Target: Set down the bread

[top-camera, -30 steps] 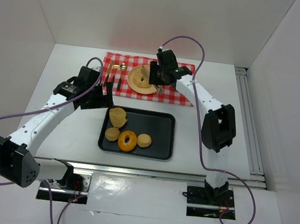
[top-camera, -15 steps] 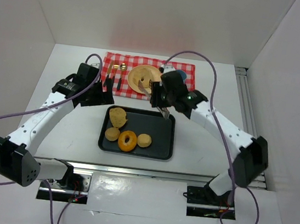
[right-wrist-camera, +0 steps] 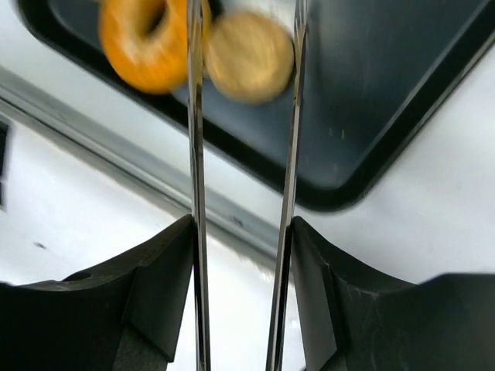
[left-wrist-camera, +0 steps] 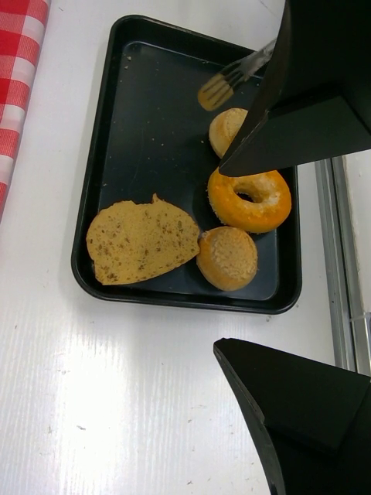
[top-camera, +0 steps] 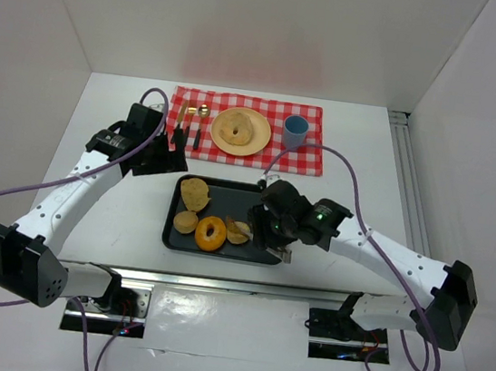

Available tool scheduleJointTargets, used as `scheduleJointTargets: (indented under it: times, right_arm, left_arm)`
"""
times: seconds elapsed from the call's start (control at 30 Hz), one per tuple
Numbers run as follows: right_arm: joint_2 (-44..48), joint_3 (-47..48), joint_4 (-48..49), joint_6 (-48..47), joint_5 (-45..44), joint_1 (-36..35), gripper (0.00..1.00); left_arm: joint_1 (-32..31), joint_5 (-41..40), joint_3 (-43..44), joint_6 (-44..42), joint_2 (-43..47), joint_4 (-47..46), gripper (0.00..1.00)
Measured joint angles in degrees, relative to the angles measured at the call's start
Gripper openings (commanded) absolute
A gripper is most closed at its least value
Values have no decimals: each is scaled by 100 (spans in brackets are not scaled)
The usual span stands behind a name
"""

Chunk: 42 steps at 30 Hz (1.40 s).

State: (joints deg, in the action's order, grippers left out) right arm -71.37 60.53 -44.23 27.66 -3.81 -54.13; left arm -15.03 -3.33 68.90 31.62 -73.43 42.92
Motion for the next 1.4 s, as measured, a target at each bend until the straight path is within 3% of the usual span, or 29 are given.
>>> scheduleJointTargets:
  times: [0.67,0.97,1.23,1.4]
  right_arm:
    - [0,-345,-354,142,302,-151,67]
    - [0,-337,-437,125,94,-157,42]
    - [-2,621,-804,92,-509,-4,41]
    - [-269,1467,-643,-186,-765,616,43]
  left_arm:
    - [0,9,0,9,0,-9,99]
    - [0,50,-2,11,0,-11,99]
    - [0,133,-2,9,0,-11,99]
    - [0,179,-2,7,0,-11,99]
